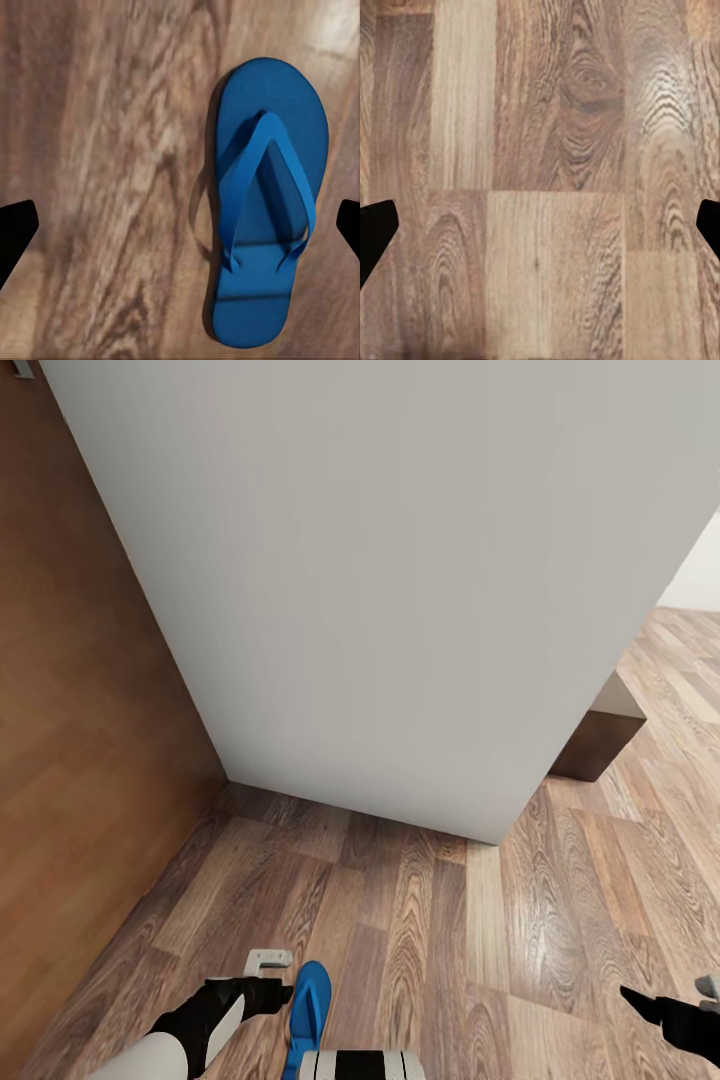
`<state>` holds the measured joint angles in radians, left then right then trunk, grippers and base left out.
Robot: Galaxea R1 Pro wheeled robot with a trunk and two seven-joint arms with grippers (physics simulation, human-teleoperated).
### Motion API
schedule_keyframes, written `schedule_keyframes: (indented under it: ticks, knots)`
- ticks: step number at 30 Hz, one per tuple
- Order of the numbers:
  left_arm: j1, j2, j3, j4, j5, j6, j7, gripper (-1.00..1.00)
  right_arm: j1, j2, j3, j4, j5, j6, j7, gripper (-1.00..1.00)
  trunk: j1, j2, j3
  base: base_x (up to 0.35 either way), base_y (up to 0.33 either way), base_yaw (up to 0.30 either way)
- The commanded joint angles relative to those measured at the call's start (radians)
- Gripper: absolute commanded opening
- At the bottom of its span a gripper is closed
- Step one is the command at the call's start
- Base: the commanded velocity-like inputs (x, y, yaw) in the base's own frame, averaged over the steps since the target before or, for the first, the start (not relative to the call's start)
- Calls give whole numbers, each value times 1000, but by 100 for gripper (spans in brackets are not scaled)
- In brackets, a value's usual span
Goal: In the bedroom, move the book from the bed onto either nightstand, and place the two sandals side by side next to the bed.
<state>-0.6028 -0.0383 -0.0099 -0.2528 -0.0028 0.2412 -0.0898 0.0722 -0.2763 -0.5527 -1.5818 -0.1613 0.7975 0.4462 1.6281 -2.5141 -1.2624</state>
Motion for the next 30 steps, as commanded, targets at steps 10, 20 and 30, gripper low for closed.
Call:
schedule_keyframes:
  ticks: [10,20,30]
  knots:
    - [0,-3,-2,-5,0,2,-5,100,-24,-18,0,1,-1,28,248,100,1,-1,-8,0,0,0]
    - [-1,-4,-2,-7,0,3,-6,100,-34,-26,2,4,1,31,377,100,1,-1,-8,0,0,0]
    - [-7,-25,-4,-9,1,7,-7,100,-46,-35,3,9,2,32,402,100,3,-2,-24,0,0,0]
